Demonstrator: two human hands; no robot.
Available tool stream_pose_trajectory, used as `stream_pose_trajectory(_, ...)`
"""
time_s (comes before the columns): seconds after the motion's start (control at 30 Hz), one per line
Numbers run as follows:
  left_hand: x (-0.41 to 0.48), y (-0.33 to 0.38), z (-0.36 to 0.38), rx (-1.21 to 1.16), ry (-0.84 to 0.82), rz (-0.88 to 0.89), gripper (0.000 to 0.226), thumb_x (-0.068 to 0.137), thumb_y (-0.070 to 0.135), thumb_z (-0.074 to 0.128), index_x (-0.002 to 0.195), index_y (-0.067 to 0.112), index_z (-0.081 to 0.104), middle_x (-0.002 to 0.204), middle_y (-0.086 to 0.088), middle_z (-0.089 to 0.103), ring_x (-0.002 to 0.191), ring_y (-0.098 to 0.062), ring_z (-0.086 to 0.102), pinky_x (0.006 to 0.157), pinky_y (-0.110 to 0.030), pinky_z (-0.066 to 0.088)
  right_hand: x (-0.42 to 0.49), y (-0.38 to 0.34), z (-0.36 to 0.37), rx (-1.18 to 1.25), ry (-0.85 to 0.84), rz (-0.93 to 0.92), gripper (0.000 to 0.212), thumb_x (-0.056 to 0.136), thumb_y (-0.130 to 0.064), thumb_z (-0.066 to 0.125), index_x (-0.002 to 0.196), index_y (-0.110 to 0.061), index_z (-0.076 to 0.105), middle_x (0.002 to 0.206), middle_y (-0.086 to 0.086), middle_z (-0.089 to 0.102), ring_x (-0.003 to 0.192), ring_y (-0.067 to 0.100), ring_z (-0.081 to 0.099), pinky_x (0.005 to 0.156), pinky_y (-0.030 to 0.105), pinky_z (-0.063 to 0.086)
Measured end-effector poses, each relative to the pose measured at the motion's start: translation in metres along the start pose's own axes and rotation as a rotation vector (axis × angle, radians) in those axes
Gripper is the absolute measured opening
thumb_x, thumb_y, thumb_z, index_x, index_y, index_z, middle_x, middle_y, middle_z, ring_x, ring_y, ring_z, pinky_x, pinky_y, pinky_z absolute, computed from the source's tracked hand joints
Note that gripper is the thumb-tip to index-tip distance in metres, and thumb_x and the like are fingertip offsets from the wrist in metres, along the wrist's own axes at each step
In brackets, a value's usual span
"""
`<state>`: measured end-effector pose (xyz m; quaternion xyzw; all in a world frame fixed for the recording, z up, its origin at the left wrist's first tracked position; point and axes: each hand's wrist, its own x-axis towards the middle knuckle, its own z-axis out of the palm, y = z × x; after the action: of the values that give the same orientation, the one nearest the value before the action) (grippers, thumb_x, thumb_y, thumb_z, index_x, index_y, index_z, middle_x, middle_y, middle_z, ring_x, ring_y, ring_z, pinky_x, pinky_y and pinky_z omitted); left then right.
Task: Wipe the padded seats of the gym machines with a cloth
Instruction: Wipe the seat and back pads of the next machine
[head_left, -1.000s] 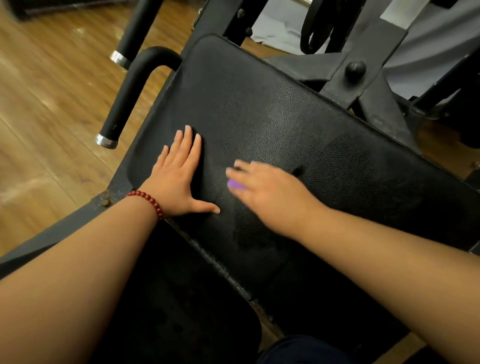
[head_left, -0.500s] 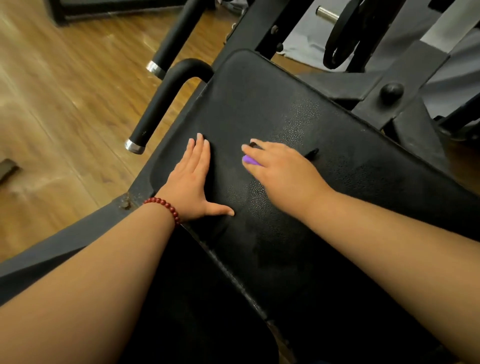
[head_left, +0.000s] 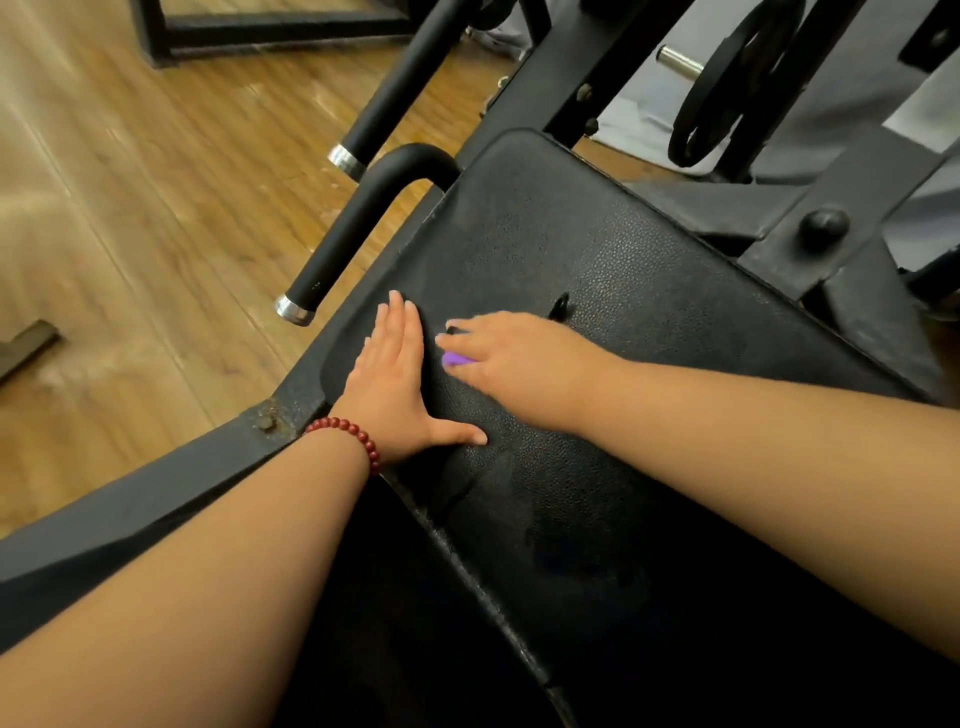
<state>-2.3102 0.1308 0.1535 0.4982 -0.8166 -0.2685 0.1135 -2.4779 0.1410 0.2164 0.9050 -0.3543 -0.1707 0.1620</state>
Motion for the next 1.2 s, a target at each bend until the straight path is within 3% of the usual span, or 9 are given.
stream_pose_trajectory(0.13,0.0,0.0,0.003,-0.052,0.012,-0.124,0.166,0.026,0.088,0.054,0.148,0.007,-0.025,0.154,-0.007,-0.036,0.142,-0.021,-0.03,0.119,-0.041,-0.003,-0.001,0.004,-0.009,0.125,0.004,-0.057,0.035,0.099,-0.01,0.046,0.131,-0.001,0.057,0.147,0.018,0.043,0.138,0.037,0.038,0.106,0.048,0.037)
stream_pose_trajectory(0.3,0.002,-0.001,0.003,-0.065,-0.003,-0.15,0.167,0.025,0.087,0.057,0.148,0.009,-0.025,0.155,-0.005,-0.034,0.143,-0.021,-0.029,0.12,-0.044,0.0,0.029,0.027,-0.025,0.073,0.003,0.29,0.045,0.104,-0.011,0.031,0.148,-0.01,0.034,0.16,0.007,0.02,0.148,0.023,0.017,0.113,0.037,0.023)
stream_pose_trajectory(0.53,0.003,-0.002,0.003,-0.034,0.003,-0.139,0.164,0.029,0.087,0.056,0.148,0.008,-0.024,0.155,-0.009,-0.032,0.143,-0.024,-0.028,0.12,-0.043,-0.004,0.042,0.035,-0.027,0.023,-0.124,0.101,0.046,0.105,-0.017,0.03,0.151,-0.021,0.03,0.162,-0.001,0.014,0.149,0.02,0.012,0.115,0.036,0.02)
stream_pose_trajectory(0.63,0.002,-0.001,0.004,-0.041,0.008,-0.143,0.163,0.03,0.086,0.057,0.148,0.008,-0.024,0.155,-0.009,-0.034,0.143,-0.024,-0.028,0.119,-0.043,-0.004,0.034,0.032,-0.018,0.075,-0.024,0.24,0.044,0.101,-0.011,0.035,0.143,-0.013,0.045,0.158,0.006,0.028,0.145,0.026,0.026,0.113,0.04,0.029)
stream_pose_trajectory(0.73,0.002,0.0,0.002,-0.036,0.0,-0.139,0.163,0.031,0.086,0.058,0.148,0.006,-0.024,0.154,-0.01,-0.034,0.143,-0.026,-0.029,0.119,-0.044,-0.004,0.021,0.0,0.005,0.132,0.153,0.094,0.026,0.087,-0.01,0.057,0.105,0.0,0.072,0.117,0.018,0.067,0.112,0.037,0.063,0.085,0.047,0.056)
stream_pose_trajectory(0.8,0.002,0.0,0.002,-0.034,-0.006,-0.136,0.162,0.036,0.083,0.063,0.148,0.006,-0.024,0.154,-0.01,-0.035,0.143,-0.025,-0.029,0.118,-0.044,-0.004,0.006,-0.009,0.011,0.149,0.157,0.031,0.026,0.075,-0.01,0.072,0.098,0.001,0.074,0.11,0.019,0.07,0.103,0.039,0.066,0.08,0.048,0.056)
stream_pose_trajectory(0.9,0.001,0.001,0.003,-0.023,0.005,-0.136,0.16,0.043,0.078,0.072,0.147,0.006,-0.025,0.153,-0.01,-0.035,0.143,-0.025,-0.03,0.118,-0.043,-0.006,-0.014,0.0,0.006,0.116,0.249,0.095,0.035,0.084,-0.017,0.046,0.096,-0.004,0.076,0.11,0.016,0.071,0.102,0.036,0.067,0.079,0.046,0.056)
stream_pose_trajectory(1.03,0.001,0.002,0.003,-0.007,-0.006,-0.112,0.158,0.045,0.079,0.069,0.147,0.005,-0.025,0.153,-0.012,-0.035,0.142,-0.024,-0.03,0.118,-0.039,-0.01,-0.04,-0.006,0.009,0.095,0.332,0.382,0.033,0.078,-0.007,0.052,0.103,-0.005,0.074,0.119,0.015,0.067,0.113,0.036,0.062,0.09,0.045,0.052)
stream_pose_trajectory(1.2,0.0,0.006,0.0,0.018,-0.026,-0.055,0.151,0.045,0.082,0.056,0.147,0.005,-0.025,0.153,-0.011,-0.035,0.143,-0.024,-0.029,0.116,-0.039,-0.009,-0.072,-0.053,0.02,0.143,0.308,0.34,0.044,0.084,-0.011,0.036,0.107,-0.005,0.073,0.121,0.015,0.066,0.114,0.035,0.061,0.096,0.041,0.048)
